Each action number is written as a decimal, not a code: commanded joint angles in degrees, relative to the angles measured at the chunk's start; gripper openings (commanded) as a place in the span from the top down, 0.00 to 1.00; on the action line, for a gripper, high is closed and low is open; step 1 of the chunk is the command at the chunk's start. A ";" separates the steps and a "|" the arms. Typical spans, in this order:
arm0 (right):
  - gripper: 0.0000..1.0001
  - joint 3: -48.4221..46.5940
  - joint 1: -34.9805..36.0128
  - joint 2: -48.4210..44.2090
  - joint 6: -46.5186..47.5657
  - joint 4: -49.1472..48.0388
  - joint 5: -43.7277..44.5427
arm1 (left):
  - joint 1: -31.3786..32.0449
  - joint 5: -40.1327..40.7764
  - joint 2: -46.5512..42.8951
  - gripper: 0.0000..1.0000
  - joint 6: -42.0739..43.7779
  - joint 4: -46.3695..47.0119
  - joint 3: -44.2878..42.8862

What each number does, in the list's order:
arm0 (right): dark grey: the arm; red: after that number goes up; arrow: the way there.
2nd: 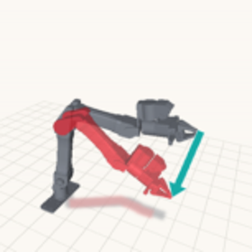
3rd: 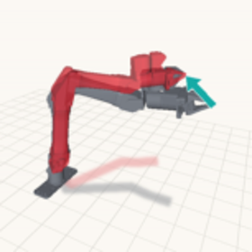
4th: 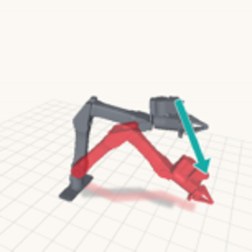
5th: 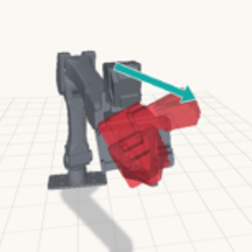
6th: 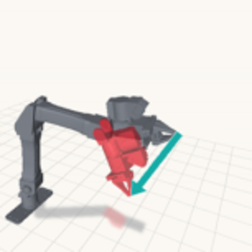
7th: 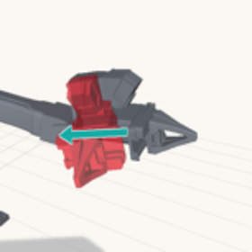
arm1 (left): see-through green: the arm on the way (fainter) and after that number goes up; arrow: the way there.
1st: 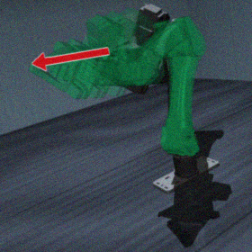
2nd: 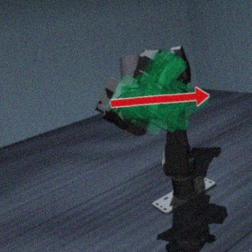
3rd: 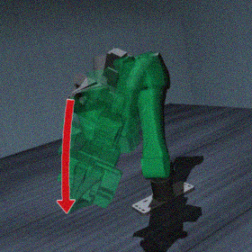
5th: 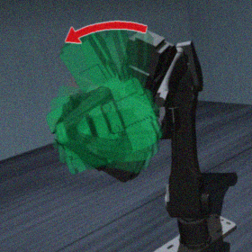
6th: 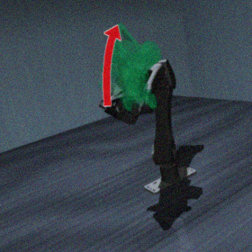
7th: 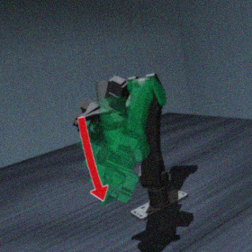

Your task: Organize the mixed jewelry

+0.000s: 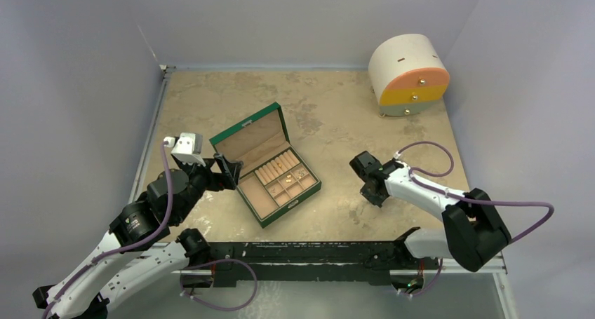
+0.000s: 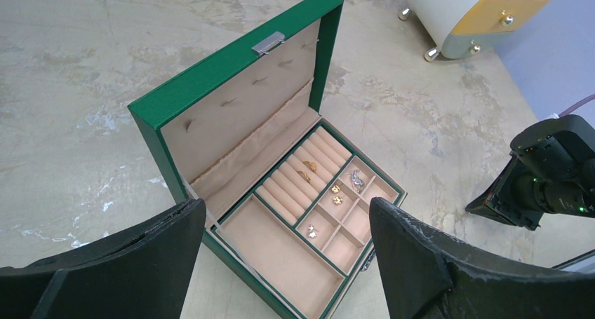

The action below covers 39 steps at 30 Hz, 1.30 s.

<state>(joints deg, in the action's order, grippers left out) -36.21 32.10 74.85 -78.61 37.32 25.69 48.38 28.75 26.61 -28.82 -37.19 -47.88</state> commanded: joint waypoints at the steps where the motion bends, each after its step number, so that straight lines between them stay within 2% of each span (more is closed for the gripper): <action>1: 1.00 -0.23 -0.41 0.52 4.47 -3.42 -2.05 | -0.18 -0.01 -0.13 0.14 0.69 1.95 -0.06; 7: 1.00 -0.34 -0.40 -3.50 13.98 -7.91 -1.80 | -0.19 -0.01 -0.59 0.14 0.78 1.95 -0.09; 11: 1.00 1.05 -0.37 -8.67 22.77 -14.74 -2.88 | -0.19 -0.02 -0.64 0.13 0.78 1.95 -0.04; 20: 1.00 1.31 0.11 -15.69 41.50 -28.87 -16.51 | -0.19 -0.01 -0.51 0.14 0.79 1.95 -0.04; 26: 1.00 -0.12 3.32 -14.71 47.78 -36.63 -26.77 | -0.16 -0.01 -0.42 0.13 0.78 1.95 -0.09; 34: 1.00 -5.97 16.00 -7.18 55.10 -41.24 -25.78 | -0.16 0.00 -0.51 0.14 0.79 1.95 -0.18; 39: 1.00 -9.79 20.63 -1.63 61.22 -43.80 -27.27 | -0.19 0.08 -0.60 0.14 0.78 1.95 -0.06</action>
<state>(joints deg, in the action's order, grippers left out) -41.52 50.09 70.81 -24.47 -1.50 0.32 48.38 28.75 26.39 -28.82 -37.19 -47.88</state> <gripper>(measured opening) 0.005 0.864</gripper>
